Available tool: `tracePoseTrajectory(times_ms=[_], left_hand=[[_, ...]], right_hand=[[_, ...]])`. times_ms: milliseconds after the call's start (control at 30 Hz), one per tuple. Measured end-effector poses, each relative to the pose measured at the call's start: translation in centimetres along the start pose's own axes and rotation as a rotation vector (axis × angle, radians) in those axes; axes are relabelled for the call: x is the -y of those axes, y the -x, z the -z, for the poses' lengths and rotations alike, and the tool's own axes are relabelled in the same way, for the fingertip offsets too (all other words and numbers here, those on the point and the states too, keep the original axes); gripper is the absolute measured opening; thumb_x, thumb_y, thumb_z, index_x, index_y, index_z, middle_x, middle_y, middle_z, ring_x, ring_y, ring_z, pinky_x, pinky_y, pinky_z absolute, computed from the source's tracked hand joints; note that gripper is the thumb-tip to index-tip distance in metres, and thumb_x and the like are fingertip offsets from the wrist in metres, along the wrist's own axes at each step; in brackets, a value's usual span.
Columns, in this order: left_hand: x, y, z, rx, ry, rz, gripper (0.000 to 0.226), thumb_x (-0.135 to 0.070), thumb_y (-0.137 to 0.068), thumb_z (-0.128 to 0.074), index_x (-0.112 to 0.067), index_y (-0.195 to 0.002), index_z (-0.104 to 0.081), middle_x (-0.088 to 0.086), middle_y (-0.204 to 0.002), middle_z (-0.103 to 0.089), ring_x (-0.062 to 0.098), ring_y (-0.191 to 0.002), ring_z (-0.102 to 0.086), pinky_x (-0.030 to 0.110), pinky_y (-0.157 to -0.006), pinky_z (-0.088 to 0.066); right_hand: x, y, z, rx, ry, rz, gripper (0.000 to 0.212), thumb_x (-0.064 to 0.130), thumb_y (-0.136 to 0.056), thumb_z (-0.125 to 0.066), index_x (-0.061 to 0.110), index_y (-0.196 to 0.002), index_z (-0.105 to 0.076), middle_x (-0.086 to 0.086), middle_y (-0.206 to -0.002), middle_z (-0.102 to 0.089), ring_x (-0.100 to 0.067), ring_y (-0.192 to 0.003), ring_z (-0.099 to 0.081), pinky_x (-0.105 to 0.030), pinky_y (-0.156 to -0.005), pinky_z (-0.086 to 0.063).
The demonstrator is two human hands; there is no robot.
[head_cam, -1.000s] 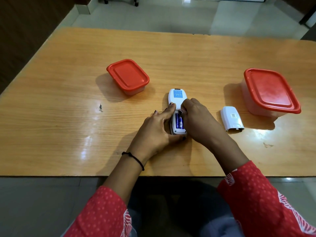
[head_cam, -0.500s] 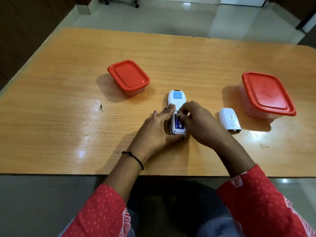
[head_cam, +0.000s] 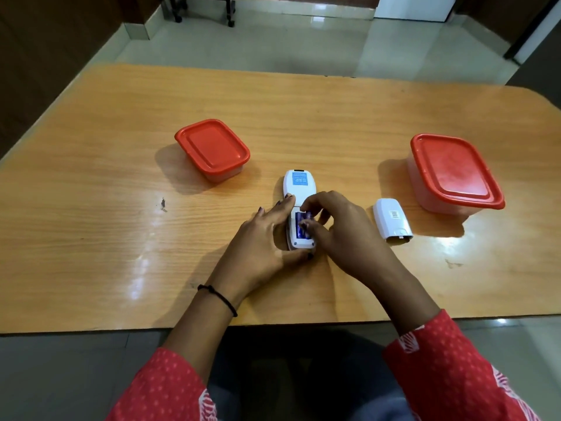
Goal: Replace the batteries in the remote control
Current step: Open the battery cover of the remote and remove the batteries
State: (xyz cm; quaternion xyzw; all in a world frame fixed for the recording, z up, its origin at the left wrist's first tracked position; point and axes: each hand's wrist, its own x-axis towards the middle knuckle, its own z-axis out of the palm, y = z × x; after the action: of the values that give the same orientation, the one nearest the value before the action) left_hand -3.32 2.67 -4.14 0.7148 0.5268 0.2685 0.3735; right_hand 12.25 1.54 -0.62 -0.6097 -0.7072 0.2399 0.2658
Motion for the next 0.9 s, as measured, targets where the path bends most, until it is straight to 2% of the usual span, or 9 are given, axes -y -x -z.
tracePoseTrajectory(times_ms=[100,167,300,367,467,500,600,733,900], left_hand=[[-0.2,0.3,0.2,0.021,-0.002,0.003,0.091,-0.035,-0.071,-0.079,-0.034,-0.146,-0.028,-0.012,-0.152,-0.031,0.018,-0.145,-0.010,0.031,-0.117,-0.013],[-0.2,0.4,0.2,0.008,-0.024,-0.020,0.091,-0.035,-0.071,-0.078,-0.034,-0.146,-0.027,-0.016,-0.151,-0.030,0.014,-0.143,-0.009,0.022,-0.113,-0.011],[-0.6,0.7,-0.2,-0.030,-0.046,-0.108,0.089,-0.045,-0.069,-0.070,-0.029,-0.146,-0.029,-0.022,-0.147,-0.027,-0.022,-0.124,-0.010,0.004,-0.107,-0.004],[-0.8,0.8,-0.2,0.002,-0.064,-0.116,0.090,-0.049,-0.067,-0.062,-0.026,-0.147,-0.028,-0.020,-0.147,-0.025,-0.030,-0.119,-0.009,0.004,-0.108,-0.003],[-0.7,0.8,-0.2,0.019,-0.109,-0.123,0.094,-0.054,-0.062,-0.052,-0.025,-0.148,-0.025,-0.015,-0.154,-0.021,-0.015,-0.135,-0.015,0.012,-0.114,-0.003],[-0.8,0.9,-0.2,0.014,-0.112,-0.121,0.092,-0.053,-0.064,-0.055,-0.026,-0.148,-0.025,-0.016,-0.154,-0.021,-0.018,-0.134,-0.013,0.010,-0.113,-0.002],[-1.3,1.3,-0.2,-0.019,-0.064,-0.083,0.082,-0.029,-0.076,-0.072,-0.030,-0.146,-0.028,-0.024,-0.145,-0.021,-0.029,-0.119,-0.004,0.005,-0.109,-0.006],[-1.5,1.4,0.1,-0.022,-0.028,-0.013,0.082,-0.029,-0.075,-0.075,-0.037,-0.144,-0.031,-0.026,-0.147,-0.028,-0.001,-0.138,-0.011,0.024,-0.117,-0.017],[-1.3,1.0,-0.1,-0.020,0.031,-0.066,0.079,-0.020,-0.075,-0.077,-0.028,-0.142,-0.035,-0.025,-0.134,-0.032,-0.043,-0.100,-0.007,0.010,-0.109,-0.015]], right_hand=[[0.5,0.5,0.9,-0.065,-0.101,0.016,0.011,0.011,-0.083,-0.066,0.019,-0.089,-0.062,0.009,-0.082,-0.065,0.009,-0.068,-0.056,-0.006,-0.061,-0.041],[0.1,0.6,2.3,-0.239,-0.162,0.012,0.011,0.011,-0.079,-0.071,0.016,-0.086,-0.063,0.007,-0.076,-0.068,0.003,-0.071,-0.062,-0.008,-0.060,-0.041],[-2.4,1.2,3.9,-0.496,-0.076,-0.068,0.012,0.010,-0.075,-0.074,0.012,-0.077,-0.062,0.007,-0.072,-0.064,-0.006,-0.072,-0.063,-0.020,-0.064,-0.047],[-3.4,1.6,2.9,-0.475,0.101,-0.056,0.012,0.009,-0.075,-0.073,0.014,-0.077,-0.063,0.002,-0.075,-0.064,-0.015,-0.076,-0.059,-0.029,-0.069,-0.045],[-4.5,1.8,1.2,-0.422,0.412,-0.064,0.012,0.018,-0.079,-0.068,0.017,-0.091,-0.068,0.000,-0.084,-0.067,-0.027,-0.092,-0.054,-0.039,-0.077,-0.037],[-4.6,1.8,0.9,-0.401,0.458,-0.085,0.013,0.021,-0.081,-0.066,0.018,-0.093,-0.070,-0.001,-0.087,-0.068,-0.028,-0.096,-0.053,-0.039,-0.077,-0.035],[-4.7,2.1,0.9,-0.355,0.488,-0.150,0.016,0.026,-0.085,-0.062,0.019,-0.095,-0.072,0.000,-0.090,-0.069,-0.028,-0.101,-0.051,-0.038,-0.078,-0.032],[-3.3,1.9,0.9,-0.365,0.346,-0.065,0.020,0.024,-0.082,-0.065,0.019,-0.101,-0.070,-0.002,-0.097,-0.067,-0.029,-0.100,-0.051,-0.042,-0.082,-0.040],[-1.0,0.3,-1.3,-0.193,0.171,0.069,0.028,0.021,-0.087,-0.055,0.018,-0.110,-0.069,-0.007,-0.102,-0.063,-0.031,-0.100,-0.046,-0.046,-0.081,-0.043]])
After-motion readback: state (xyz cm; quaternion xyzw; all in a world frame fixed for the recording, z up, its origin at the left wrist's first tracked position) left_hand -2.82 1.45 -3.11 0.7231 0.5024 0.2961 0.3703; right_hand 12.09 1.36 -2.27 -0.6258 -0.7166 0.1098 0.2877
